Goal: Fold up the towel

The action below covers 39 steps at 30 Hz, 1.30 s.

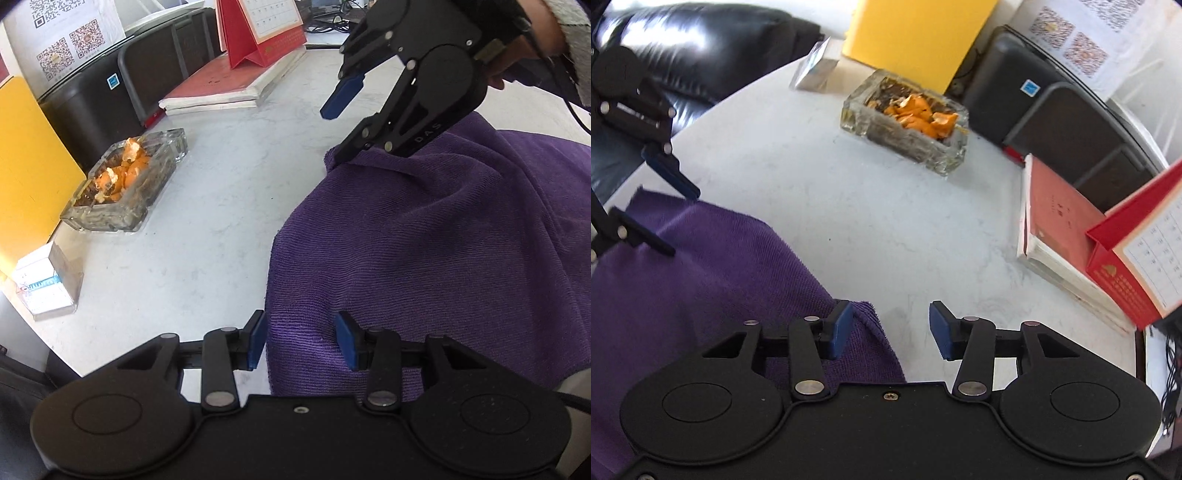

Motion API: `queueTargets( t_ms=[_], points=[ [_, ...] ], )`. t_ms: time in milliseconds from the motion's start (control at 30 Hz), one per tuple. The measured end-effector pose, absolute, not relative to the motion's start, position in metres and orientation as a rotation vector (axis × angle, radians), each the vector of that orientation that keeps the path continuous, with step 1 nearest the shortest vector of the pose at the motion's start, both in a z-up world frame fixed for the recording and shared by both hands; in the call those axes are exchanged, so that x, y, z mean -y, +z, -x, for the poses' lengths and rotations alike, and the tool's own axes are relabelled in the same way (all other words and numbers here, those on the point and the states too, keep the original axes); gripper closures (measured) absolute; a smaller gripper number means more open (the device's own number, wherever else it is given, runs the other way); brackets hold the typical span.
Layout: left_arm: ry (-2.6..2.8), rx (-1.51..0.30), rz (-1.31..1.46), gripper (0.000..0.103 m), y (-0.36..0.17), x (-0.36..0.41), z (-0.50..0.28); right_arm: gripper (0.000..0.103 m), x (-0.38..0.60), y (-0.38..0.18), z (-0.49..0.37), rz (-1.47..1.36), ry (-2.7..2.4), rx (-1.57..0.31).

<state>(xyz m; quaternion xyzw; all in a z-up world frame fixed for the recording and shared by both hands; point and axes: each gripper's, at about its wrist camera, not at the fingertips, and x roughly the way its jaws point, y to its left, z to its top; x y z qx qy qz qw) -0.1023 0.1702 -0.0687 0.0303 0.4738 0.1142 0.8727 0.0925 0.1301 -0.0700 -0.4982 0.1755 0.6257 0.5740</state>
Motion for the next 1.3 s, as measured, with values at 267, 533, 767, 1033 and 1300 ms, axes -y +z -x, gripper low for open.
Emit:
queueTargets(
  t_ms=[267, 533, 767, 1033, 1300],
  points=[
    [0.235, -0.994, -0.062, 0.063, -0.069, -0.172, 0.101, 0.094, -0.137, -0.079, -0.093, 1.217, 1.553, -0.464],
    [0.237, -0.998, -0.061, 0.063, -0.068, -0.171, 0.101, 0.099, -0.12, -0.065, -0.137, 0.866, 1.35, -0.614],
    [0.246, -1.001, -0.064, 0.056, -0.068, -0.174, 0.098, 0.101, -0.088, -0.038, -0.174, 0.602, 1.168, -0.618],
    [0.246, -1.005, -0.083, 0.056, -0.068, -0.172, 0.099, 0.089, -0.096, -0.046, -0.175, 0.565, 1.234, -0.635],
    [0.231, -1.015, -0.148, 0.057, -0.066, -0.163, 0.101, 0.067, -0.162, -0.068, -0.129, 0.957, 1.44, -0.516]
  ],
)
